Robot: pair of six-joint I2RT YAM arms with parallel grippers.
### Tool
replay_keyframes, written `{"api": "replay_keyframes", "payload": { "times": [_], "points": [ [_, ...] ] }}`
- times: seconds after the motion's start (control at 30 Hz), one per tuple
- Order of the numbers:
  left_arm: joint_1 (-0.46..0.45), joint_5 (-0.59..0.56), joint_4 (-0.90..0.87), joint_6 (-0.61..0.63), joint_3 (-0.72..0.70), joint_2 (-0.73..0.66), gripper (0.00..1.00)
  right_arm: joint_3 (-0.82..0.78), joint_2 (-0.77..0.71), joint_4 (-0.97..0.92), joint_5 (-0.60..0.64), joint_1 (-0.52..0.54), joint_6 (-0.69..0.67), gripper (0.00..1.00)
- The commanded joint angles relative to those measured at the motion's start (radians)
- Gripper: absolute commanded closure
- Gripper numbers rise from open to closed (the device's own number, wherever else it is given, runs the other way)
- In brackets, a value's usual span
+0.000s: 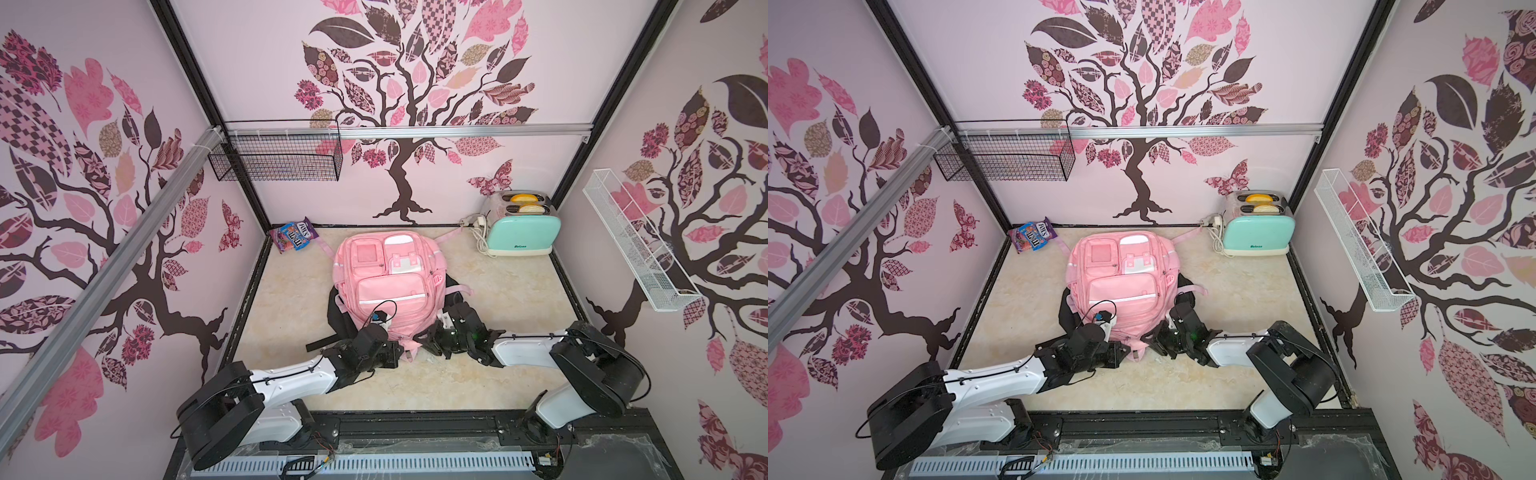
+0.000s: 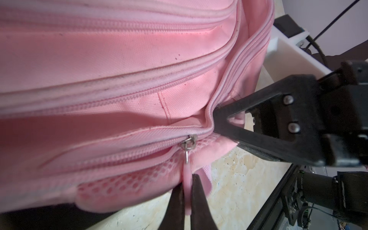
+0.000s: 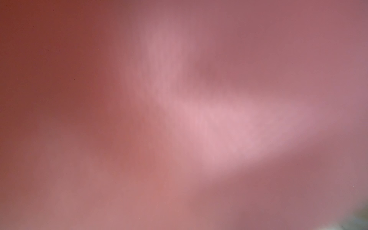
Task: Zip up the backpack
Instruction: Zip the zipper on the backpack.
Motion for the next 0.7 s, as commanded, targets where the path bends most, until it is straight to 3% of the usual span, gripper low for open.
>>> {"api": "replay_keyframes", "payload": {
  "times": [0.0,0.37,0.67],
  "points": [
    [0.001,-0.017,-0.061,0.007,-0.008,0.001,1.00,0.049,-0.027,-0.049,-0.018,0.015,-0.073,1.00],
    [0.002,-0.060,-0.133,0.020,0.019,-0.023,1.00,0.262,-0.134,-0.542,-0.011,0.001,-0.476,1.00],
    [0.028,-0.078,-0.174,0.015,0.016,-0.037,1.00,0.290,-0.097,-0.646,-0.086,-0.103,-0.586,1.00]
  ]
}}
